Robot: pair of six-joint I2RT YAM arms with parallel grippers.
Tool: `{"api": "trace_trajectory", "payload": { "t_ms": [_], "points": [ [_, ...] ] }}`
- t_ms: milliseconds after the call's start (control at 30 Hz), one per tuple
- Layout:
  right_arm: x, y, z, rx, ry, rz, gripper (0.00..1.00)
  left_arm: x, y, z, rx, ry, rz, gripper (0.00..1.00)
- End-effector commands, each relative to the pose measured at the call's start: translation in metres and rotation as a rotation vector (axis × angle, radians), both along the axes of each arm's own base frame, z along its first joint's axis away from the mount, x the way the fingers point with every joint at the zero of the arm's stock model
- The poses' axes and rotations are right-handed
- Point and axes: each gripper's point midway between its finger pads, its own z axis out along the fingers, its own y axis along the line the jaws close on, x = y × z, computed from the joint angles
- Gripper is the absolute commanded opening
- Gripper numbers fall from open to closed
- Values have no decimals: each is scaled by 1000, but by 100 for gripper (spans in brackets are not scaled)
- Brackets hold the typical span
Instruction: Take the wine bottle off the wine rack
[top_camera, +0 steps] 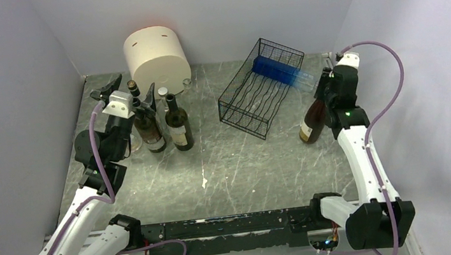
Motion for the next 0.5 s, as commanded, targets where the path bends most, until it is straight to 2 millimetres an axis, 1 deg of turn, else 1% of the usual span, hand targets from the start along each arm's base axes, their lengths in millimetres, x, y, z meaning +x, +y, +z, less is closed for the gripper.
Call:
{"api": "trace_trajectory", "payload": {
  "t_ms": [0, 100, 200, 267, 333, 433, 467],
  "points": [
    [11, 14, 138, -63, -368, 66, 0, -7, -2, 9, -12, -31, -18, 89],
    [11, 21, 157, -83, -385, 105, 0, -7, -2, 9, -13, -33, -16, 89],
    [11, 36, 173, -104, -406, 184, 0, -8, -2, 10, -16, -35, -19, 90],
    [10, 44, 187, -112, -418, 224, 0, -8, -3, 10, -15, -33, -22, 89],
    [8, 57, 206, -112, -447, 288, 0, -7, -3, 8, -14, -29, -23, 89],
    [4, 85, 237, -82, -518, 422, 0, -6, -4, 8, -15, -25, -27, 89],
    [6, 94, 244, -68, -535, 467, 0, -6, -5, 7, -14, -24, -29, 89]
  ]
}}
